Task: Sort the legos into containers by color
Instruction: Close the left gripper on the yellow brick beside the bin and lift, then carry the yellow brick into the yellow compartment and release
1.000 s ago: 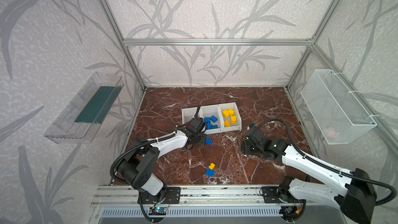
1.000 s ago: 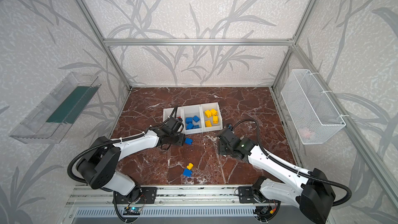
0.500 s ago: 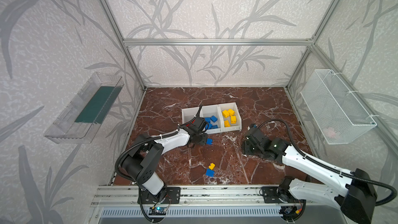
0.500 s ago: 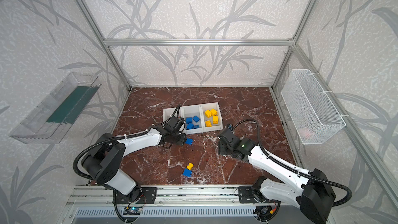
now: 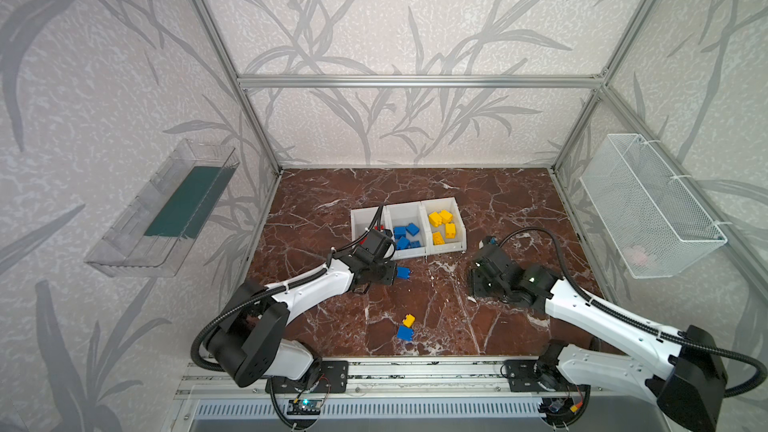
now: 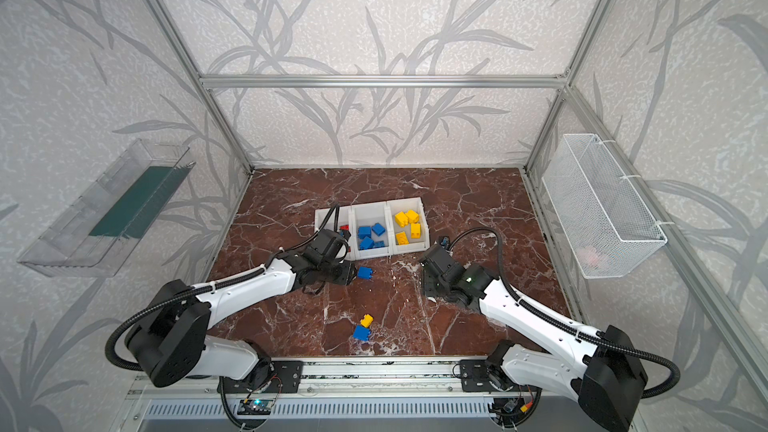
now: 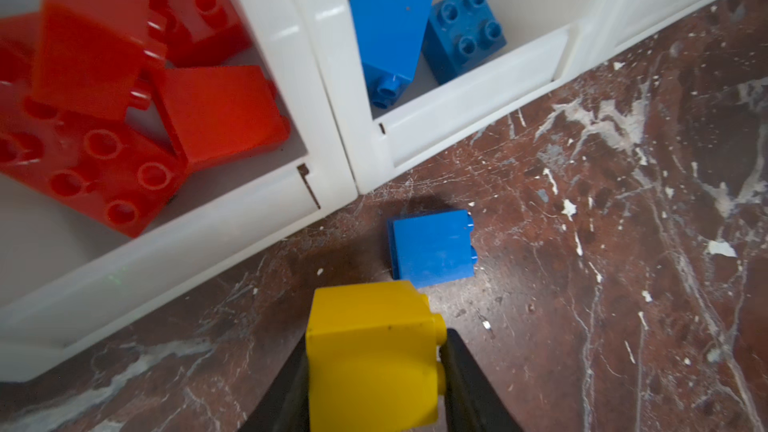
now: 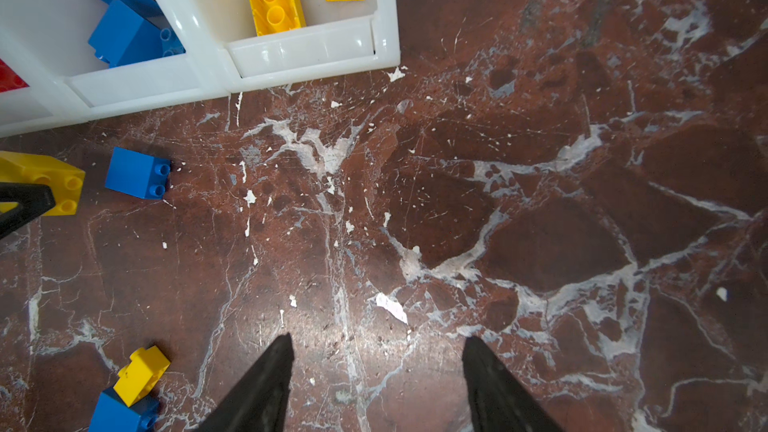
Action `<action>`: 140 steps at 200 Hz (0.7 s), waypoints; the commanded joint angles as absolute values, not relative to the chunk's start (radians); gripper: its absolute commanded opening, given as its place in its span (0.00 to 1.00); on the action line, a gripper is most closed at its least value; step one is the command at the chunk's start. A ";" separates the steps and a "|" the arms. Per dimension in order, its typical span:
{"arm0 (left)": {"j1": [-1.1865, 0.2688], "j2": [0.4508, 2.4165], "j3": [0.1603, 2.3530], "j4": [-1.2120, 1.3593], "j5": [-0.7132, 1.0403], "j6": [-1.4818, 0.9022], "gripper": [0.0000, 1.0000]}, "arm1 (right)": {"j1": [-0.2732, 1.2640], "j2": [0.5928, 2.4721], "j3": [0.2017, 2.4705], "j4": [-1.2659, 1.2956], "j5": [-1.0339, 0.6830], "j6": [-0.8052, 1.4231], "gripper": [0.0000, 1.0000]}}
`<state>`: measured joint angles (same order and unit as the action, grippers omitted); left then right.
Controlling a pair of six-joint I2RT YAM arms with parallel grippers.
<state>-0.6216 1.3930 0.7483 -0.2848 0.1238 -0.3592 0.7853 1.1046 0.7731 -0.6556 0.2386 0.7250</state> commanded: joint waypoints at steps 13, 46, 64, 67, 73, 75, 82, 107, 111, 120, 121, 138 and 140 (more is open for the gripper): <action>-0.652 1.298 0.742 -0.269 0.145 -0.368 0.37 | 0.774 1.141 0.868 -0.706 0.252 0.669 0.66; -0.674 1.287 0.798 -0.245 0.149 -0.380 0.37 | 0.769 1.147 0.870 -0.679 0.230 0.667 0.66; -0.685 1.313 0.841 -0.233 0.160 -0.372 0.37 | 0.769 1.147 0.867 -0.667 0.222 0.677 0.66; -0.686 1.316 0.848 -0.233 0.161 -0.369 0.37 | 0.769 1.147 0.868 -0.665 0.220 0.677 0.66; -0.690 1.328 0.862 -0.234 0.161 -0.365 0.37 | 0.769 1.146 0.869 -0.664 0.215 0.677 0.66; -0.691 1.332 0.866 -0.233 0.161 -0.364 0.37 | 0.769 1.146 0.870 -0.663 0.213 0.675 0.66; -0.693 1.343 0.880 -0.230 0.161 -0.361 0.37 | 0.769 1.144 0.872 -0.663 0.204 0.671 0.66; -0.701 1.379 0.904 -0.198 0.158 -0.359 0.37 | 0.769 1.137 0.876 -0.668 0.174 0.655 0.66; -0.702 1.384 0.905 -0.192 0.158 -0.360 0.37 | 0.769 1.136 0.876 -0.671 0.172 0.653 0.65; -0.705 1.394 0.910 -0.176 0.162 -0.364 0.37 | 0.769 1.134 0.877 -0.679 0.168 0.646 0.66; -0.704 1.395 0.911 -0.176 0.163 -0.365 0.37 | 0.769 1.134 0.877 -0.680 0.167 0.645 0.66; -0.711 1.416 0.924 -0.163 0.166 -0.370 0.38 | 0.769 1.125 0.870 -0.685 0.164 0.643 0.66; -0.712 1.420 0.928 -0.164 0.166 -0.370 0.38 | 0.769 1.125 0.869 -0.684 0.164 0.643 0.66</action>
<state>-0.7002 1.3899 0.8852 -0.1947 0.1574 -0.3679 0.7719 1.1423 0.8539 -0.6636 0.1806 0.6621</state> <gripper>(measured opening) 0.430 0.657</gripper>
